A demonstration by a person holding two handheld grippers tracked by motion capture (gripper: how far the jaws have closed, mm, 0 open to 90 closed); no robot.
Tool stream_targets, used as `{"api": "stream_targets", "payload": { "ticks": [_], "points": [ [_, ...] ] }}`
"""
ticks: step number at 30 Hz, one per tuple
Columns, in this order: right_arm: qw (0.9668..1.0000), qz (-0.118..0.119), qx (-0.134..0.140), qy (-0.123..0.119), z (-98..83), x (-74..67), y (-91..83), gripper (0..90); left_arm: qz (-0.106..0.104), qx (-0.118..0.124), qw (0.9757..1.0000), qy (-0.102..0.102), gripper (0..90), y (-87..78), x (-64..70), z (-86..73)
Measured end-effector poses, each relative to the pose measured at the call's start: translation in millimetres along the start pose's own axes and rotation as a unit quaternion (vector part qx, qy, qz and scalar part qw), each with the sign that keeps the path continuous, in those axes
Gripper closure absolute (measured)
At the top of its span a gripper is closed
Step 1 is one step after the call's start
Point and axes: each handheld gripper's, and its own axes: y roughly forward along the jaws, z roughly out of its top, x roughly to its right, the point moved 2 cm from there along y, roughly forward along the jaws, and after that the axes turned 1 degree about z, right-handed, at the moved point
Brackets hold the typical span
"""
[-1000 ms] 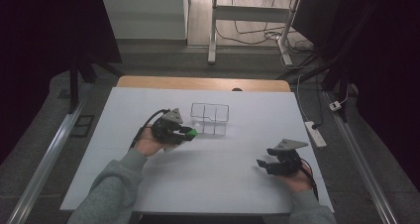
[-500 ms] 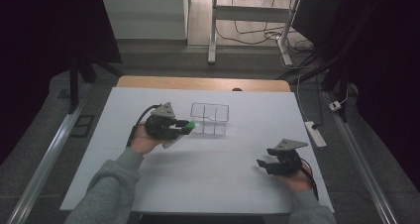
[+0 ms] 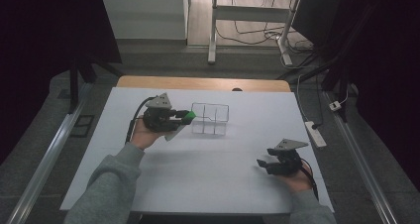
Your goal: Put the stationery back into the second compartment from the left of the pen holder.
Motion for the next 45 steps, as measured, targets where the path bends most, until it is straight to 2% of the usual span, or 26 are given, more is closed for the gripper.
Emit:
{"api": "stream_targets", "payload": {
  "ticks": [6,16,26,33,45],
  "points": [
    [1.0,-0.001,0.002,-0.001,0.0,0.6,-0.1,35.2,0.0,0.014,0.9999,-0.003,66.4,0.7,-1.4,8.8],
    [1.0,-0.004,0.001,-0.001,-0.4,1.1,-0.2,35.1,0.004,0.019,0.9998,0.002,66.4,4.9,-4.3,20.4],
    [1.0,-0.004,0.0,-0.001,-0.6,1.1,-0.2,34.9,0.006,0.032,0.9995,-0.001,66.4,8.4,-7.5,30.7],
    [1.0,-0.003,0.001,0.001,-1.1,1.7,0.0,34.8,0.009,0.04,0.9991,-0.008,66.4,14.8,-13.2,38.8],
    [1.0,-0.004,0.0,0.003,-1.7,2.8,-0.1,34.9,0.01,0.039,0.9992,-0.011,66.4,31.8,-19.3,51.0]
  ]
}}
